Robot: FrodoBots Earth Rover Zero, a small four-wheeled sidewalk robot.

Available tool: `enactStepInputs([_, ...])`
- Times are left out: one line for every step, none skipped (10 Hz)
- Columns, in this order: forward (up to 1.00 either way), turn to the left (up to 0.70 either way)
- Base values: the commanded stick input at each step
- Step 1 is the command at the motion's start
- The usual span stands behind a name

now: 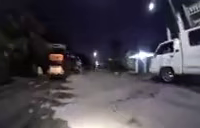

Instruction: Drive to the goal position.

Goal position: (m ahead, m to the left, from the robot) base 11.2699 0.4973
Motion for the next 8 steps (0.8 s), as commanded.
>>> enactStepInputs([0.85, 0.04])
enactStepInputs([0.85, 0.04])
enactStepInputs([0.85, 0.04])
enactStepInputs([0.85, 0.04])
enactStepInputs([0.85, 0.04])
enactStepInputs([0.85, 0.04])
enactStepInputs([0.85, 0.04])
enactStepInputs([0.85, 0.04])
